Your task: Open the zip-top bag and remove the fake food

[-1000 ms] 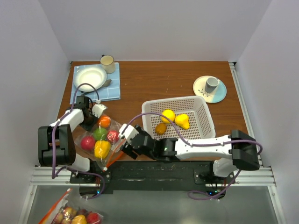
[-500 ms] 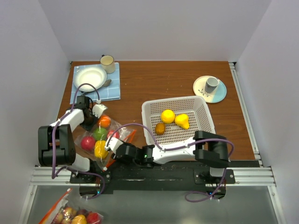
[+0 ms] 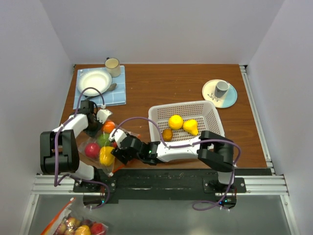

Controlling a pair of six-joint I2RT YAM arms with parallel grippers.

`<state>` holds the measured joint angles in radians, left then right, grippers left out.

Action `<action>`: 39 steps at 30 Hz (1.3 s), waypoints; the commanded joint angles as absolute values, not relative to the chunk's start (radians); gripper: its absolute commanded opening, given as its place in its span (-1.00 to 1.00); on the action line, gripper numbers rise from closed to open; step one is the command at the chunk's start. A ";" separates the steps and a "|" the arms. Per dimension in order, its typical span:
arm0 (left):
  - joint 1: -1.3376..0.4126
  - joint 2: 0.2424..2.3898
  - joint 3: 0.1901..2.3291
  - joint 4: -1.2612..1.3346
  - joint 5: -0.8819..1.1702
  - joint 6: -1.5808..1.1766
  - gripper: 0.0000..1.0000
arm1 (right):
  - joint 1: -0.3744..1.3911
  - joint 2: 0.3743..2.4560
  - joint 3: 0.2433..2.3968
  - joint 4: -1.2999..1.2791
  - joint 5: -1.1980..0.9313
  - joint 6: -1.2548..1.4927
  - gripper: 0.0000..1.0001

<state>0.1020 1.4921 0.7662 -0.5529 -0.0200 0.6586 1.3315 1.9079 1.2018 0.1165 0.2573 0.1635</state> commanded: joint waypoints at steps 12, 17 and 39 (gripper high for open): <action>0.101 1.549 0.739 -0.568 0.003 0.678 -1.00 | 1.315 1.990 1.215 0.373 0.140 0.244 0.97; 0.078 1.574 0.723 -0.572 0.038 0.640 -1.00 | 1.338 1.996 1.259 0.394 0.112 0.247 0.97; -0.074 1.598 0.676 -0.581 0.094 0.586 -1.00 | 1.312 2.074 1.388 0.334 0.330 0.189 0.97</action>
<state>-0.0193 1.5043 0.7429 -0.4778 -0.0711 0.6334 1.3361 2.1063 1.3499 0.2672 0.3103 0.1909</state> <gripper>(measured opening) 0.016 0.986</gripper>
